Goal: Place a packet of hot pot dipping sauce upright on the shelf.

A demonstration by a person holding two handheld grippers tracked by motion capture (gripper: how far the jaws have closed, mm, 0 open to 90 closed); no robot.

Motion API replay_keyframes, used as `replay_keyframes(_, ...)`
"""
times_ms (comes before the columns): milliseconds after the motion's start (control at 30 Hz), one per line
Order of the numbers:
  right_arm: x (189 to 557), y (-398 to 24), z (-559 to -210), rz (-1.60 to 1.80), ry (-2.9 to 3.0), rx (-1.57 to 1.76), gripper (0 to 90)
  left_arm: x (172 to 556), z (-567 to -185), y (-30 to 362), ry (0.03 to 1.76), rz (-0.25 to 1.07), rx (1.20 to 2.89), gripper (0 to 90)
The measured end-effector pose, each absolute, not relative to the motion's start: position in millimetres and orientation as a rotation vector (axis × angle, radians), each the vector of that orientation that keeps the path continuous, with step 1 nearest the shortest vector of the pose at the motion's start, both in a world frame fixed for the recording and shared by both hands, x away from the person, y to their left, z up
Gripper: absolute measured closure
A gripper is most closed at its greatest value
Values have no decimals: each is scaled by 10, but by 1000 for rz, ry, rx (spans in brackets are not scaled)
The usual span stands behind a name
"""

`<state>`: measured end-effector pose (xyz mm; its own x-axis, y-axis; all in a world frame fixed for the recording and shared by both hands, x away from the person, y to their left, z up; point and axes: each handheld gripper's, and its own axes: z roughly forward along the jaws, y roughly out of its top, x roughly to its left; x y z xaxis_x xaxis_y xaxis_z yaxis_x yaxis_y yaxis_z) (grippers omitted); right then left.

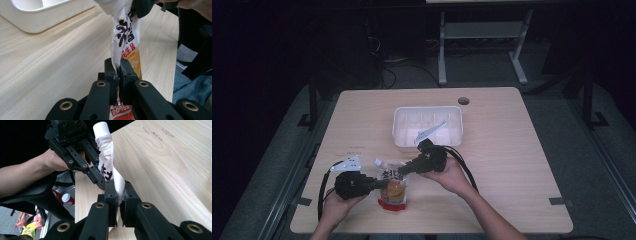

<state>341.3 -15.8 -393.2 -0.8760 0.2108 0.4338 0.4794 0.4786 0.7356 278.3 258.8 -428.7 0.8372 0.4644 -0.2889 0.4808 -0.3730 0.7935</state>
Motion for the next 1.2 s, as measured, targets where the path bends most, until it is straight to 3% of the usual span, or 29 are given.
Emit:
replay_keyframes(400,3307,-149,-3645,-1339,-2504,-598,874,2732,-4242,2574,710,90,2038,670)
replay_keyframes(633,3322,-255,-3452,-1363,-2561,-661,875,2747,-4260,2599,751,131,2054,635)
replay_keyframes(967,3370,-349,-3173,-1445,-2540,-728,876,2748,-4283,2580,810,220,2095,472)
replay_keyframes(1200,3425,-310,-2946,-1485,-2571,-770,876,2763,-4291,2605,842,243,2094,417)
